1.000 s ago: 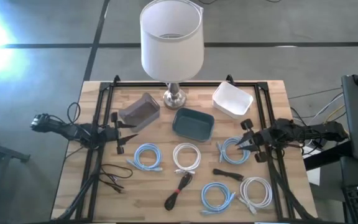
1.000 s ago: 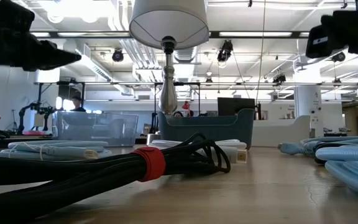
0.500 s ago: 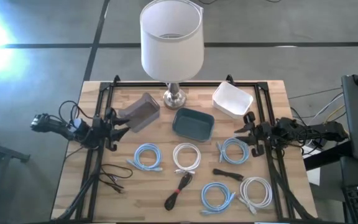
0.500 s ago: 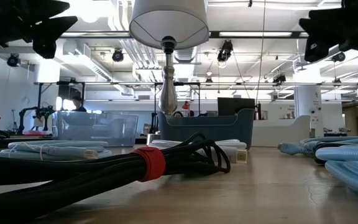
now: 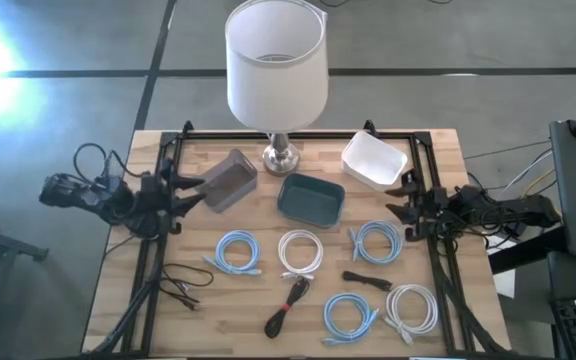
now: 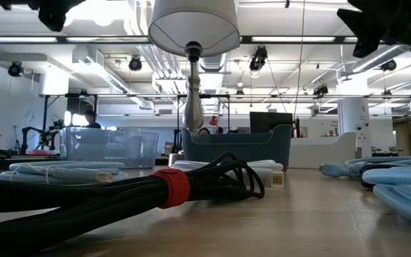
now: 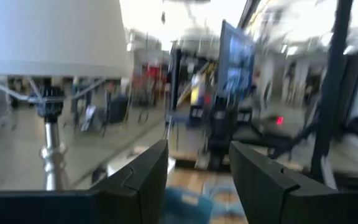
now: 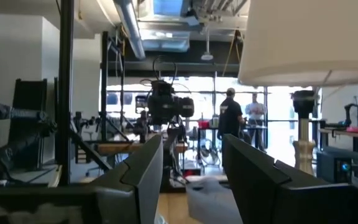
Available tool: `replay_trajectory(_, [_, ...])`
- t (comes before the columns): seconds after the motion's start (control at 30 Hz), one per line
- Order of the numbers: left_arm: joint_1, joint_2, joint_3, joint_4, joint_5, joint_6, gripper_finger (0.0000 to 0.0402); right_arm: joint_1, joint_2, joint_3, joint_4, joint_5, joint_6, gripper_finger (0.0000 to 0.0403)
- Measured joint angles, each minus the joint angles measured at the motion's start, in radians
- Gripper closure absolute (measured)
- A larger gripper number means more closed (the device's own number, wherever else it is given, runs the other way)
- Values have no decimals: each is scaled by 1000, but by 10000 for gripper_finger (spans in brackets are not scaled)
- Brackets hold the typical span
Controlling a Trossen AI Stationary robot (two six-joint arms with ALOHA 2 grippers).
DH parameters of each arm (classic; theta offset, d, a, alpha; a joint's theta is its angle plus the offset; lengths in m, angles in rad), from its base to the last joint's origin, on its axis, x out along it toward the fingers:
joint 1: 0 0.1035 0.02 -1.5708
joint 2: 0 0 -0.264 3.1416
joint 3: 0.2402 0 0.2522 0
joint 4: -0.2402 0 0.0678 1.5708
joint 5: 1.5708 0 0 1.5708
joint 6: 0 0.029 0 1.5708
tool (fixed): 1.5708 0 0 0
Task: Pick & Place USB Port
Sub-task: Put the top left blue hdmi cable into the black bin
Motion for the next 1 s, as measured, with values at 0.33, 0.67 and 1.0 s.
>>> replay_trajectory(0.33, [0, 314, 187, -177, 4, -140, 225, 0, 276, 299, -239, -2, 6, 244])
replay_trajectory(0.67, [-2, 550, 200, -189, 184, -316, 225, 0, 663, 576, -563, -3, 40, 246])
replay_trajectory(1.0, [-3, 786, 197, -226, 416, -417, 225, 0, 920, 661, -565, -4, 74, 259])
